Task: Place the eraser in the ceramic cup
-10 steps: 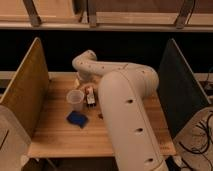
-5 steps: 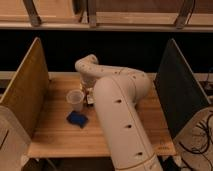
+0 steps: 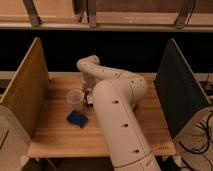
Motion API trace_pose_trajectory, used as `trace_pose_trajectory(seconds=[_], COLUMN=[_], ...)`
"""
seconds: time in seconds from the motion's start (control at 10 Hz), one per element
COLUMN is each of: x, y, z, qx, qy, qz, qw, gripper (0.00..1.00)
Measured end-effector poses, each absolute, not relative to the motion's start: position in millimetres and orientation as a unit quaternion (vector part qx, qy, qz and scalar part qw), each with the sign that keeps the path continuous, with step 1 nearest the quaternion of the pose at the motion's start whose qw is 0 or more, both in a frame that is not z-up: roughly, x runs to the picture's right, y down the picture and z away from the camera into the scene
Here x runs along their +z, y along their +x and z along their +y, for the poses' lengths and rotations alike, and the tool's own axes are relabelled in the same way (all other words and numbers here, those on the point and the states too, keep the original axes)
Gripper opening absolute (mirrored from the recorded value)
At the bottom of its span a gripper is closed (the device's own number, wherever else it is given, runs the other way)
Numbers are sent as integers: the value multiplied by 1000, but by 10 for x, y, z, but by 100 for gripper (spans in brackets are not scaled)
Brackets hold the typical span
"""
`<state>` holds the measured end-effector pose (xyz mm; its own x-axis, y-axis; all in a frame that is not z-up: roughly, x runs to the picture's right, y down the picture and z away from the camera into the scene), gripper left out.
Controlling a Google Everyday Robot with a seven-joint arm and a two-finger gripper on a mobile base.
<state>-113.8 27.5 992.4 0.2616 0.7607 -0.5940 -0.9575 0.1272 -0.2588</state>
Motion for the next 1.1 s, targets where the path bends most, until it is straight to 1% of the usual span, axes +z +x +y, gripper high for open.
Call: trace_pose_trajectory(seconds=[0.3,0.4,0.5,0.7,0.8,1.0,1.1], x=[9942,9938,9919,9791,9615,9212,9036], y=[-1085,-1074,-1074,-1126,-1206,-1378,-1433], z=[121,53,-79,-480,-787,-1225,-1359], qx=[580,580,581,577,568,540,530], qy=[-294,-288,-277,-241,-212,-161,-142], qz=[151,146,134,94,63,14,-2], qw=[744,748,754,775,793,826,836], gripper=[8,3,0,0,0,0,0])
